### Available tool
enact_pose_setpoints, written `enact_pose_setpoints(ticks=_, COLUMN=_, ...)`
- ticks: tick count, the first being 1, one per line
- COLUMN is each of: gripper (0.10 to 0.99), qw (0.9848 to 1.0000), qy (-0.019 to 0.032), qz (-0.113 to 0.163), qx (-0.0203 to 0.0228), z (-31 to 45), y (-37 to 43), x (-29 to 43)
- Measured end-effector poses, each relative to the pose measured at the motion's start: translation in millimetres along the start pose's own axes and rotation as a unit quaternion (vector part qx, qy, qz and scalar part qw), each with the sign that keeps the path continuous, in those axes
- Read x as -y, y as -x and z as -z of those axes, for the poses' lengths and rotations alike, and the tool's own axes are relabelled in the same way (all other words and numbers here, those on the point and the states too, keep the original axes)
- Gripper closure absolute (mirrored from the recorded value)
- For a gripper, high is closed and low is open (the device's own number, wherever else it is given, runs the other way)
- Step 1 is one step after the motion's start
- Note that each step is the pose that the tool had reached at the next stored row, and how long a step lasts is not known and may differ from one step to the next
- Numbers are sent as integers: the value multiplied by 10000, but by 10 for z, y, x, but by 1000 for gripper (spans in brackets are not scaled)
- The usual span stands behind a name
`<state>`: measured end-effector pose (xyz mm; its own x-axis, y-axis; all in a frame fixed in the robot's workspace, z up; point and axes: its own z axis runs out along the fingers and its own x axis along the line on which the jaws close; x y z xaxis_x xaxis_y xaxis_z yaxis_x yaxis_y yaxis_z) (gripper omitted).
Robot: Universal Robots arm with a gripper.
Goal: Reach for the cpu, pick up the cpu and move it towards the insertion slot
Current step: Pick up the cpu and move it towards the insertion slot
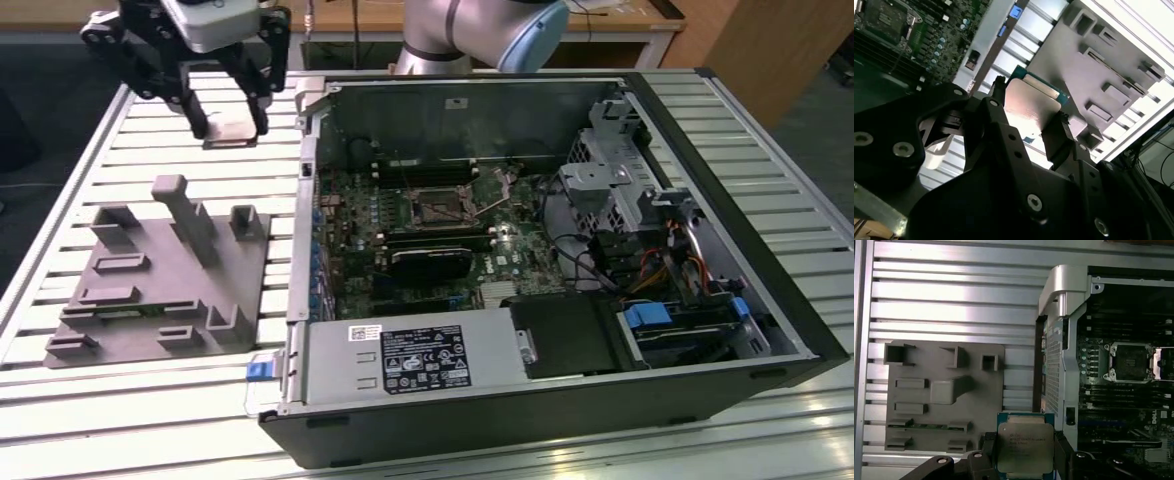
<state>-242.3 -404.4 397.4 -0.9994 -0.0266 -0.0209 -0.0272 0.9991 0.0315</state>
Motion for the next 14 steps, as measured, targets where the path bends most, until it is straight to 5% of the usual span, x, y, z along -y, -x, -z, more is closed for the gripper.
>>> enact_pose_setpoints(ticks=14, gripper=545, qw=10000, qy=1, qz=-2, qx=-30, z=-13, y=636, x=17)
